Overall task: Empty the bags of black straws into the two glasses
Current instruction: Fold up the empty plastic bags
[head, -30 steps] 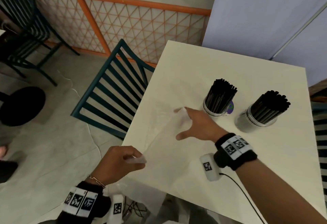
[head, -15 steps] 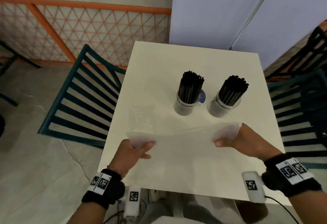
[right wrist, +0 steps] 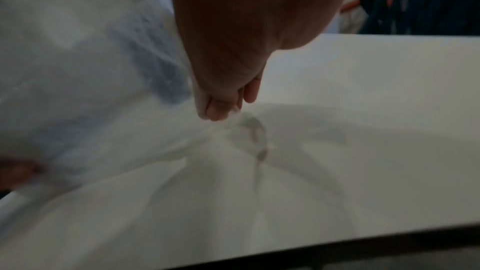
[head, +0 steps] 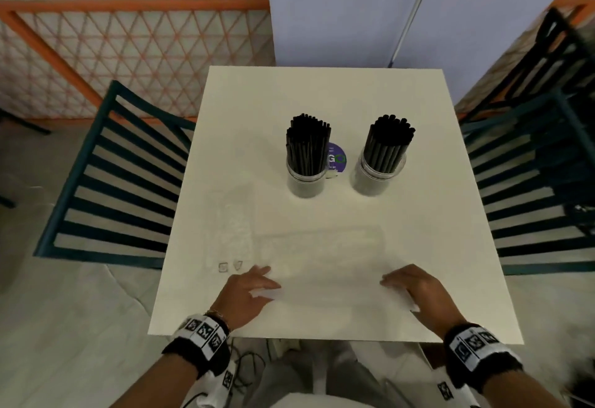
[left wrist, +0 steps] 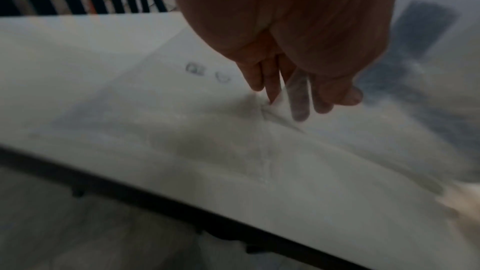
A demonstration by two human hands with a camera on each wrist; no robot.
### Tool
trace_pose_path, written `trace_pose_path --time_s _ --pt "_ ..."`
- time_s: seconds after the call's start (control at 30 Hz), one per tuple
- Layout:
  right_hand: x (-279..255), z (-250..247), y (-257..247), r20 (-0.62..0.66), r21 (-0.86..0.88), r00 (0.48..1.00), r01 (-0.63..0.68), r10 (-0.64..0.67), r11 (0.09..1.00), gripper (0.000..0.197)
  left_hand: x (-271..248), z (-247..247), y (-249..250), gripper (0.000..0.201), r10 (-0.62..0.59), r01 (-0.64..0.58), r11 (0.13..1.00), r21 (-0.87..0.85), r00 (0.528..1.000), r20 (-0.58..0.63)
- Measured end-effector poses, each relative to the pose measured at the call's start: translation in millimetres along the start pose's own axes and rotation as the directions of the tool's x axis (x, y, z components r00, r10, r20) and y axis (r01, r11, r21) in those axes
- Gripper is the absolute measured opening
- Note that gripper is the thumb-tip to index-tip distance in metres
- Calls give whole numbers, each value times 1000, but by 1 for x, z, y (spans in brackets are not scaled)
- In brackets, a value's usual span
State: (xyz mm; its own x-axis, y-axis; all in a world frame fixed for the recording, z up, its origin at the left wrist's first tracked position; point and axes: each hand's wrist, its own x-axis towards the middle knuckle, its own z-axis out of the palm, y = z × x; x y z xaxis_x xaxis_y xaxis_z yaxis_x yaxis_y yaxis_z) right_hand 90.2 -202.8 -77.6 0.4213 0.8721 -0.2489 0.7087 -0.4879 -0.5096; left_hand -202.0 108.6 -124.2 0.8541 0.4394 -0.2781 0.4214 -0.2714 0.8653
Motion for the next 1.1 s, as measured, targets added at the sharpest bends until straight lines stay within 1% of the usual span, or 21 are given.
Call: trace_pose_path --time_s 0.03,0.07,0.1,0.13,0.17,0.2,0.23,0.27,0.4,0.53,0.57,0.63,0.67,0.73,0.8,0.83,0.87,0.93,1.0,1.07,1.1 --pt "1 6 1 24 56 997 -71 69 996 66 1 3 4 40 -98 98 994 51 995 -17" --pt "4 9 -2 17 108 991 -137 136 985 52 3 3 9 18 -199 202 974 102 979 -43" --pt "8 10 -3 -16 146 973 -225 230 963 31 7 3 18 9 -249 256 955 149 966 -65" --pt "12 9 -5 -23 195 946 -313 324 930 12 11 5 21 24 -274 286 938 197 958 -87" --pt "18 8 -5 2 210 916 -392 400 896 21 15 5 26 31 -292 304 926 225 953 -84" --pt "24 7 -3 40 216 904 -424 426 879 42 19 6 30 35 -301 315 917 247 949 -92" --pt "30 5 -2 78 201 895 -446 440 872 55 23 8 36 40 -316 330 908 260 944 -94" --pt "35 4 1 106 171 893 -450 438 876 59 26 9 37 46 -346 363 894 264 932 -110" --pt "57 3 3 137 110 886 -458 443 882 47 37 12 41 58 -451 493 833 250 868 -210" --pt "71 9 2 120 60 848 -525 516 849 49 42 15 40 56 -424 509 800 317 854 -300" --pt "72 11 2 109 49 840 -538 531 841 49 42 15 38 55 -412 506 805 310 853 -322" --pt "72 15 -2 61 19 823 -566 564 824 47 37 13 36 39 -400 528 795 298 826 -397" --pt "72 17 -5 25 27 810 -586 585 810 42 33 11 34 39 -392 555 780 288 793 -466" --pt "72 20 -10 -47 100 782 -615 621 782 33 24 3 28 53 -393 635 742 216 672 -628" --pt "72 24 -15 -118 190 755 -621 645 761 40 12 -14 21 71 -429 710 693 124 545 -721" --pt "71 26 -16 -147 232 746 -612 649 756 45 7 -24 13 81 -461 738 668 94 509 -727" --pt "71 27 -16 -166 264 738 -606 654 750 50 3 -33 6 90 -501 765 639 72 487 -716" --pt "70 28 -14 -177 307 723 -604 668 735 55 0 -51 -6 106 -577 823 560 93 469 -669" --pt "71 25 -10 -146 360 706 -615 693 702 55 5 -68 -9 120 -658 877 461 137 441 -610" --pt "72 22 -6 -92 404 692 -631 716 662 51 12 -84 -7 118 -737 898 425 116 418 -532" --pt "74 20 -4 -69 407 691 -639 719 653 49 15 -92 -4 106 -761 885 458 76 435 -482"
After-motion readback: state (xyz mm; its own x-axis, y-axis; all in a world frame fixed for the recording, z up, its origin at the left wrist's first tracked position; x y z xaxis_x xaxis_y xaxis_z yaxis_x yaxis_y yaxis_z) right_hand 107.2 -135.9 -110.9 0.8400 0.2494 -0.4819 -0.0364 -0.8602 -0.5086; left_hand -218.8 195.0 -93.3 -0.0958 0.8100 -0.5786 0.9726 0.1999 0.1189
